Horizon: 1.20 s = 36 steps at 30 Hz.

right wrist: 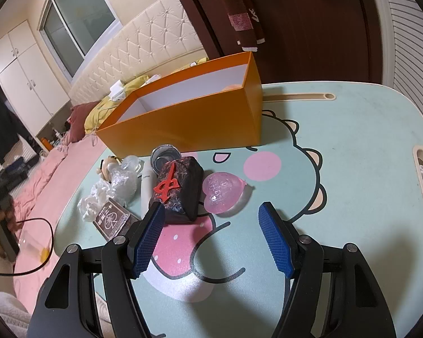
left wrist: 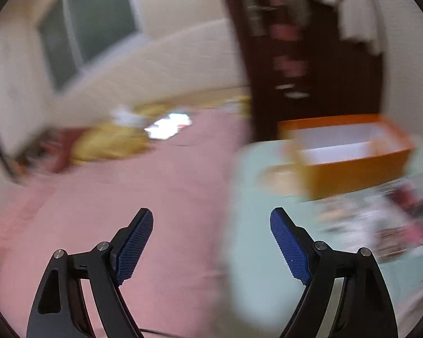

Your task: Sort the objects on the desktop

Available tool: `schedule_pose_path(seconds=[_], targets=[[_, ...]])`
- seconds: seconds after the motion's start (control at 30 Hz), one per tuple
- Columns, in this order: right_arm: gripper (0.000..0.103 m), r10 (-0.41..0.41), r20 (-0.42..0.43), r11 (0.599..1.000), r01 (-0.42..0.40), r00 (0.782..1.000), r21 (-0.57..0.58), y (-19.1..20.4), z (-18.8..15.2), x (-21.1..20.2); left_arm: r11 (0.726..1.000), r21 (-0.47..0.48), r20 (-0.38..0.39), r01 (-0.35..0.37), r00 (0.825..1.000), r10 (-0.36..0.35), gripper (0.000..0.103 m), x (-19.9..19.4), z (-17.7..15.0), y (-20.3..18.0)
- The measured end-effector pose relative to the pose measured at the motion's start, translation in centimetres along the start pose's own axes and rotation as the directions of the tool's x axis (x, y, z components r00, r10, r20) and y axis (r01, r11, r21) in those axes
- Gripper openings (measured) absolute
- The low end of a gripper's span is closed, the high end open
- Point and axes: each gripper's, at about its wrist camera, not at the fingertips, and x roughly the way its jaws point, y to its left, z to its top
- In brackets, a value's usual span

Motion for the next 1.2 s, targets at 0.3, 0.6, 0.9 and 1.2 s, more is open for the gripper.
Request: schedule_pose_path(seconds=[0.3,0.6,0.9,1.2], targets=[[0.07,0.005,0.0,1.0,-0.005,1.0,0.002,-0.2,0.0,0.0,0.92,-0.22,-0.031,0.324,0.941,-0.338,0.085,6.2,-0.6,-5.1],[0.07,-0.005,0.0,1.0,0.005,1.0,0.0,-0.2,-0.2,-0.2,0.935,-0.165,-0.043,0.315,0.944,-0.326,0.085,6.1,-2.7,-5.8],[0.07,-0.034,0.069,0.993,0.042,0.997,-0.11,2.6,4.0,-3.3,0.914,-0.236,-0.037,0.33,0.937,-0.348,0.085,6.4,-3.2,-4.7],[0.07,-0.216,-0.291,0.961,0.151,0.932,-0.23,5.1,17.4,2.4,0.916,-0.211,-0.034,0.341,0.934,-0.356,0.085,6.2,-3.2,-5.2]])
